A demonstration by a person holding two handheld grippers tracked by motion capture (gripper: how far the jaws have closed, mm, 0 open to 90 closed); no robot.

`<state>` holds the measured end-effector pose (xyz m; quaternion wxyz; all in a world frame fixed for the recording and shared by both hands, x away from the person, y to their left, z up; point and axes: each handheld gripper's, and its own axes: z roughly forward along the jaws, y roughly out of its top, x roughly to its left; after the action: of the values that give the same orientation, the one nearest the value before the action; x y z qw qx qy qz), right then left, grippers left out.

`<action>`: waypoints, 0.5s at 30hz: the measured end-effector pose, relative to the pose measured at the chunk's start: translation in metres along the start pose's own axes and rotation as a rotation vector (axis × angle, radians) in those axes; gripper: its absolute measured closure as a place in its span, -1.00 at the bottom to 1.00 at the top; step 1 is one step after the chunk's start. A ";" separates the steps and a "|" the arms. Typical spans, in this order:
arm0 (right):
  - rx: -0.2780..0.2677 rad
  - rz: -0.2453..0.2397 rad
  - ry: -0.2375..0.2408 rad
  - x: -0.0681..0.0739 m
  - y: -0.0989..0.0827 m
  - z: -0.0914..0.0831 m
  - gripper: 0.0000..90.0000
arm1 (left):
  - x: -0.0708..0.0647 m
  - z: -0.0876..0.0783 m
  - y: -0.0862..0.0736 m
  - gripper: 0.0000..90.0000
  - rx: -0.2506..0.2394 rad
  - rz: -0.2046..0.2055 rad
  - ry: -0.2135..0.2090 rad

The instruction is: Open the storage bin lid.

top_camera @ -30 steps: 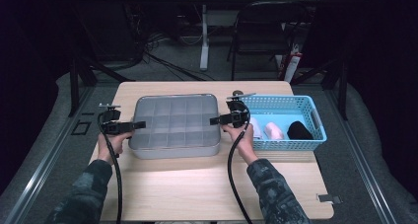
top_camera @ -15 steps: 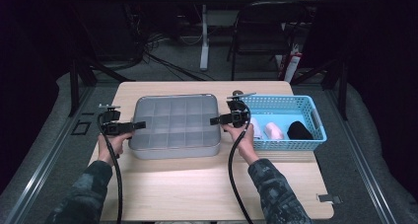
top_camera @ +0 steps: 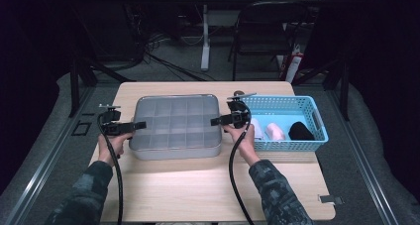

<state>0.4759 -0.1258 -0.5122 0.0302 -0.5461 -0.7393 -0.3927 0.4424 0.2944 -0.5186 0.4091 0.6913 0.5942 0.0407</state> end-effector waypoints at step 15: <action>0.006 0.008 -0.023 0.003 0.000 0.001 -0.01 | -0.001 0.001 0.006 -0.22 0.012 -0.018 0.018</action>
<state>0.4754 -0.1229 -0.5116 0.0249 -0.5532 -0.7387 -0.3843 0.4474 0.2929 -0.5148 0.3999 0.6878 0.6045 0.0399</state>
